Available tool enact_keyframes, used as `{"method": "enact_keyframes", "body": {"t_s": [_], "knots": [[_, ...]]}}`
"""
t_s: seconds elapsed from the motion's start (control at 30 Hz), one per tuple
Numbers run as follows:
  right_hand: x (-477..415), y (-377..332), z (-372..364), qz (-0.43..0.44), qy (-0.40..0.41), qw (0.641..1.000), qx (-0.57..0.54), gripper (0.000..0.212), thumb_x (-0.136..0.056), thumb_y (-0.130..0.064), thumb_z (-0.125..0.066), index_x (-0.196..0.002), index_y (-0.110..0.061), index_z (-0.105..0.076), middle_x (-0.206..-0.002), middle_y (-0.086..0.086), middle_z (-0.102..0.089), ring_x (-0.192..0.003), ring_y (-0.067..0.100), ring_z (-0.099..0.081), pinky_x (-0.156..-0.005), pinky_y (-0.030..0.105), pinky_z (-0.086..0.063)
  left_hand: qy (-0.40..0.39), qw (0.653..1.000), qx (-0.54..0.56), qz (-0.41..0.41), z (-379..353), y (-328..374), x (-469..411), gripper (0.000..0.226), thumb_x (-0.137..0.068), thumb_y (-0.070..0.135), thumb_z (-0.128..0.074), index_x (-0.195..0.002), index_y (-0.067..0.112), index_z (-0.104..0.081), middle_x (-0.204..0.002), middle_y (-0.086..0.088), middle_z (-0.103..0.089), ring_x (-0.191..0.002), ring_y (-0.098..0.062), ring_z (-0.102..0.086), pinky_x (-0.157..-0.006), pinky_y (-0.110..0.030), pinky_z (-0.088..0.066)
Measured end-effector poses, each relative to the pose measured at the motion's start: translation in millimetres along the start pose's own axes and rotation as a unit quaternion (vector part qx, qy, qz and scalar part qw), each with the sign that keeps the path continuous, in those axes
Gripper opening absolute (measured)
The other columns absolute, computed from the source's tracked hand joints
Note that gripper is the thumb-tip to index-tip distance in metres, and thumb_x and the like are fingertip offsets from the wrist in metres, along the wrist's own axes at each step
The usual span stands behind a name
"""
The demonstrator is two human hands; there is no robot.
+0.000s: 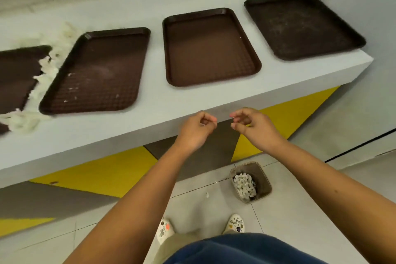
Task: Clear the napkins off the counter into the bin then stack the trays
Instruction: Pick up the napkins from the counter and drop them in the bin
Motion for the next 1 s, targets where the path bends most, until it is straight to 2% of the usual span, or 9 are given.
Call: {"method": "enact_keyframes", "body": {"t_s": [0.07, 0.1, 0.2, 0.3, 0.47, 0.53, 0.67, 0.8, 1.0], "knots": [[-3, -30, -24, 0.025, -0.016, 1.0, 0.005, 0.023, -0.084, -0.011, -0.071, -0.105, -0.02, -0.068, -0.099, 0.002, -0.066, -0.086, 0.021, -0.065, -0.081, 0.025, -0.049, 0.04, 0.999, -0.006, -0.014, 44, -5, 16, 0.015, -0.089, 0.018, -0.064, -0.082, 0.031, -0.063, -0.08, 0.01, -0.062, -0.085, -0.02, -0.065, -0.078, -0.032, -0.049], [-4, -43, -34, 0.036, -0.021, 0.999, 0.011, 0.023, -0.083, -0.012, -0.071, -0.105, -0.021, -0.068, -0.1, 0.002, -0.065, -0.086, 0.019, -0.065, -0.081, 0.026, -0.049, 0.059, 0.998, -0.006, -0.017, 64, -8, 24, 0.014, -0.088, 0.017, -0.065, -0.083, 0.031, -0.064, -0.08, 0.009, -0.064, -0.084, -0.02, -0.066, -0.075, -0.029, -0.05], [-5, -88, -79, 0.071, -0.047, 0.996, 0.008, 0.025, -0.083, -0.013, -0.071, -0.104, -0.027, -0.067, -0.103, -0.001, -0.062, -0.088, 0.013, -0.063, -0.081, 0.022, -0.049, 0.114, 0.993, 0.004, -0.011, 132, -26, 55, 0.011, -0.088, 0.015, -0.065, -0.085, 0.026, -0.067, -0.082, 0.003, -0.067, -0.078, -0.017, -0.067, -0.066, -0.025, -0.047], [-3, -128, -126, 0.098, -0.062, 0.993, 0.0, 0.027, -0.083, -0.017, -0.073, -0.105, -0.031, -0.066, -0.105, -0.005, -0.059, -0.092, 0.012, -0.061, -0.082, 0.027, -0.052, 0.144, 0.989, 0.01, -0.009, 196, -49, 91, 0.01, -0.089, 0.015, -0.063, -0.089, 0.024, -0.069, -0.087, 0.0, -0.069, -0.08, -0.015, -0.068, -0.073, -0.032, -0.051], [8, -191, -212, 0.1, -0.046, 0.994, -0.026, 0.028, -0.083, -0.019, -0.074, -0.108, -0.029, -0.066, -0.109, -0.007, -0.056, -0.093, 0.011, -0.059, -0.082, 0.027, -0.052, 0.152, 0.988, -0.007, 0.022, 296, -112, 148, 0.006, -0.09, 0.017, -0.064, -0.091, 0.021, -0.068, -0.089, 0.001, -0.069, -0.077, -0.01, -0.065, -0.069, -0.026, -0.046], [11, -213, -253, 0.105, -0.052, 0.993, -0.032, 0.027, -0.084, -0.019, -0.073, -0.109, -0.029, -0.066, -0.111, -0.007, -0.056, -0.093, 0.009, -0.058, -0.078, 0.022, -0.051, 0.161, 0.986, -0.017, 0.036, 333, -139, 166, 0.006, -0.09, 0.018, -0.065, -0.09, 0.024, -0.068, -0.09, 0.002, -0.069, -0.076, -0.008, -0.065, -0.067, -0.024, -0.044], [20, -250, -322, 0.11, -0.054, 0.991, -0.055, 0.027, -0.085, -0.02, -0.072, -0.109, -0.029, -0.067, -0.112, -0.006, -0.058, -0.09, 0.009, -0.06, -0.078, 0.022, -0.052, 0.175, 0.982, -0.029, 0.059, 391, -185, 203, 0.005, -0.091, 0.022, -0.065, -0.092, 0.026, -0.068, -0.092, 0.004, -0.067, -0.083, -0.013, -0.066, -0.069, -0.03, -0.053], [25, -283, -377, 0.117, -0.085, 0.988, -0.061, 0.025, -0.085, -0.019, -0.072, -0.108, -0.026, -0.068, -0.11, -0.005, -0.058, -0.088, 0.01, -0.061, -0.077, 0.019, -0.049, 0.194, 0.978, -0.036, 0.07, 434, -211, 223, 0.006, -0.092, 0.02, -0.063, -0.097, 0.021, -0.068, -0.097, 0.002, -0.067, -0.087, -0.012, -0.064, -0.057, -0.009, -0.043], [1, -327, -438, 0.138, -0.116, 0.982, -0.047, 0.024, -0.084, -0.019, -0.072, -0.106, -0.027, -0.068, -0.109, -0.005, -0.059, -0.083, 0.007, -0.061, -0.07, 0.014, -0.044, 0.237, 0.967, -0.02, 0.086, 494, -243, 217, 0.007, -0.091, 0.023, -0.064, -0.092, 0.029, -0.068, -0.096, 0.003, -0.067, -0.086, -0.015, -0.063, -0.068, -0.024, -0.042]]}}
Point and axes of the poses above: each hand's wrist, its own x-axis away from the middle knuckle, its own z-axis out of the back of the hand, y = z × x, the point moved 8 cm from there along -x, towards the middle knuckle
